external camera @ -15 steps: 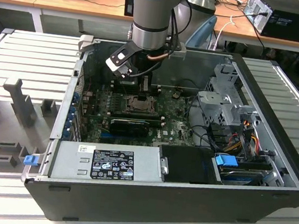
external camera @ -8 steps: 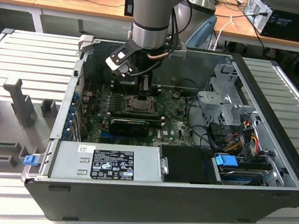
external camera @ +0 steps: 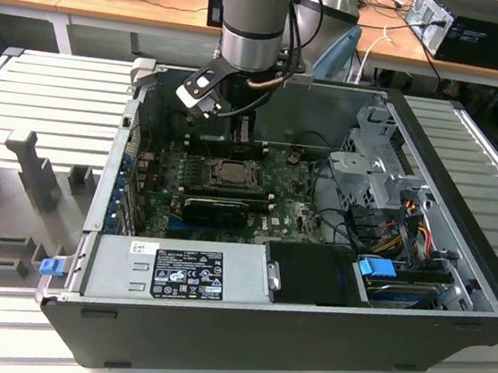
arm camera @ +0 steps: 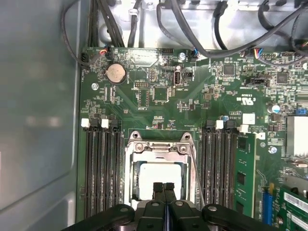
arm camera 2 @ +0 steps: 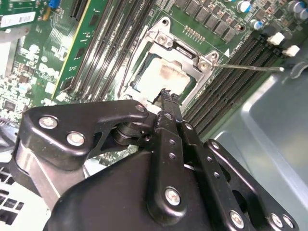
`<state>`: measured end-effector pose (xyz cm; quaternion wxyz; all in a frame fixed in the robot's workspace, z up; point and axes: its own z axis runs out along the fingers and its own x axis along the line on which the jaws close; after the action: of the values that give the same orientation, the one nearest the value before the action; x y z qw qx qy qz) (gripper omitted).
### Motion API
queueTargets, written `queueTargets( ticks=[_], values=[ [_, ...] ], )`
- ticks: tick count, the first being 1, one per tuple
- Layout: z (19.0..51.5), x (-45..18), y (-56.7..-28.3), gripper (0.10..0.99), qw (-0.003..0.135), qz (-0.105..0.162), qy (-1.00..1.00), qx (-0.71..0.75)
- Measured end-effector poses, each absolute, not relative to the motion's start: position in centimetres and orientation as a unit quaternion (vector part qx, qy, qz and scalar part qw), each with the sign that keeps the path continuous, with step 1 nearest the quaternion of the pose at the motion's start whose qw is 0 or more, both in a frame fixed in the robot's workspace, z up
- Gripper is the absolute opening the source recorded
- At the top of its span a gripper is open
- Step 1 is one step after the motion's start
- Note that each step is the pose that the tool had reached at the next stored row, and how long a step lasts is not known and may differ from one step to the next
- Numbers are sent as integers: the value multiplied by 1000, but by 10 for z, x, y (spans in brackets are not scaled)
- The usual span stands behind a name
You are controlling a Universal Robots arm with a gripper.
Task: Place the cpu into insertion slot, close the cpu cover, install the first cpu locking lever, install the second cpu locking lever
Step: 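Install the first cpu locking lever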
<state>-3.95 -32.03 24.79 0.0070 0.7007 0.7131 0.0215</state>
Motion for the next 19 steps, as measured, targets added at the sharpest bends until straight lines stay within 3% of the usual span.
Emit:
queueTargets(
  ticks=[6, 19],
  values=[
    [266, -39, -320, 106, 7, 21, 713, 701],
    [267, -39, -320, 106, 5, 21, 749, 663]
  ],
)
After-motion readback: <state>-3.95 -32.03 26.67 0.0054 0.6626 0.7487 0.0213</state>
